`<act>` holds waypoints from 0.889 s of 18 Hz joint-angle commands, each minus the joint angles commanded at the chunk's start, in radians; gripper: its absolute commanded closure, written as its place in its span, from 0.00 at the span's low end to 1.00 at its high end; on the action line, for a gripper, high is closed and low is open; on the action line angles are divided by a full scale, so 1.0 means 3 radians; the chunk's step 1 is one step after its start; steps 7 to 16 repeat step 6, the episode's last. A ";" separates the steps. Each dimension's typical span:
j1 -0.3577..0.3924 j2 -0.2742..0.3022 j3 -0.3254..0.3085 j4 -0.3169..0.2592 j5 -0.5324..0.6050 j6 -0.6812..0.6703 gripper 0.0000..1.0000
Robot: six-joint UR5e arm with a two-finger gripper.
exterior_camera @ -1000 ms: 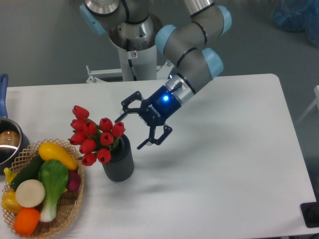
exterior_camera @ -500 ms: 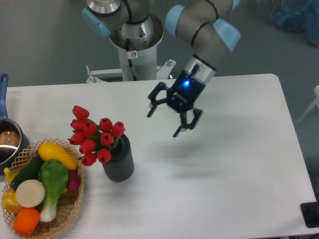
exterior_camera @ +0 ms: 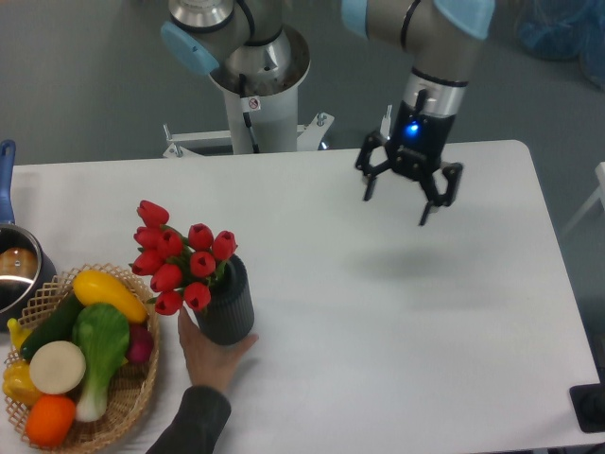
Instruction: Insert the flowers into the vase
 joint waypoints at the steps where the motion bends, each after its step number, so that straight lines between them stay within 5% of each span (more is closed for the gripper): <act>1: 0.0000 -0.0010 0.0026 0.0000 0.0081 0.0036 0.00; 5: 0.0025 -0.0077 0.0062 0.0000 0.0552 0.0123 0.00; 16: 0.0051 -0.0102 0.0067 0.0000 0.0563 0.0128 0.00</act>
